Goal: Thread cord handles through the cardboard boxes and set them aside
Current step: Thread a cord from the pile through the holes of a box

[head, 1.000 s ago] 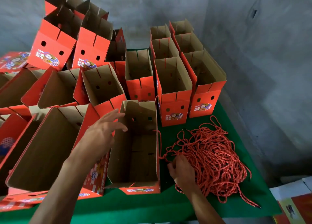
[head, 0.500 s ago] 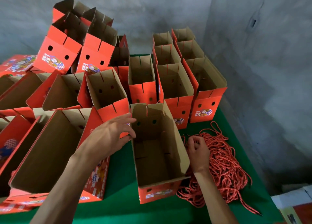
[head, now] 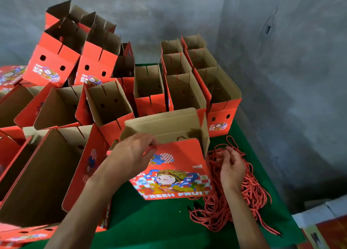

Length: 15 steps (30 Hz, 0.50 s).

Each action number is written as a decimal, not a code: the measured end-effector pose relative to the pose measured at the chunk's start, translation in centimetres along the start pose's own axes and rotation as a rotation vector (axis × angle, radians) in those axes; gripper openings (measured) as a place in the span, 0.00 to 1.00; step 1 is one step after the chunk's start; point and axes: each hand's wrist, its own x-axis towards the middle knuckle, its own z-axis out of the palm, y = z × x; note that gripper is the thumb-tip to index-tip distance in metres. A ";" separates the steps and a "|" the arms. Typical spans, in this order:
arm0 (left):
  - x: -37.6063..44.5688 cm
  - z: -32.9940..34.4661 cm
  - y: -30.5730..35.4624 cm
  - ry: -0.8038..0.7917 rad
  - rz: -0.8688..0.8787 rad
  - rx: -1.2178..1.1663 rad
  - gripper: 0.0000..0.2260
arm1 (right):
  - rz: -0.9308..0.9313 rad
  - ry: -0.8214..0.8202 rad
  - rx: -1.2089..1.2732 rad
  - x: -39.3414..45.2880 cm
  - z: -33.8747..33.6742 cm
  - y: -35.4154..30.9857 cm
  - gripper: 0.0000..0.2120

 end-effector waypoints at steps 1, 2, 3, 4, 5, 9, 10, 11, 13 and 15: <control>0.1 0.1 0.3 0.004 -0.010 0.012 0.05 | 0.026 -0.014 0.019 0.0 -0.1 0.0 0.10; 0.2 0.3 0.5 -0.003 -0.022 0.005 0.05 | 0.058 -0.039 0.054 -0.1 -0.2 0.0 0.12; 0.4 0.4 0.8 -0.017 -0.037 -0.014 0.05 | 0.091 -0.066 0.093 -0.2 -0.3 0.0 0.13; 0.5 0.6 1.1 -0.036 -0.055 -0.035 0.05 | 0.122 -0.092 0.128 -0.4 -0.4 -0.1 0.13; 0.7 0.8 1.3 -0.059 -0.075 -0.054 0.04 | 0.152 -0.120 0.159 -0.4 -0.4 -0.1 0.13; 1.1 2.2 1.8 -0.151 -0.169 -0.081 0.05 | 0.370 -0.261 0.435 -0.5 0.1 -0.5 0.16; 1.2 2.5 2.0 -0.157 -0.179 -0.073 0.06 | 0.449 -0.285 0.542 -0.6 0.2 -0.7 0.16; 1.2 2.9 2.1 -0.159 -0.185 -0.064 0.07 | 0.515 -0.309 0.639 -0.6 0.4 -0.8 0.16; 1.3 3.4 2.5 -0.161 -0.187 -0.042 0.08 | 0.566 -0.368 0.781 -0.7 0.5 -1.1 0.17; 1.2 3.7 2.9 -0.156 -0.183 -0.012 0.11 | 0.535 -0.451 0.822 -0.8 0.5 -1.5 0.18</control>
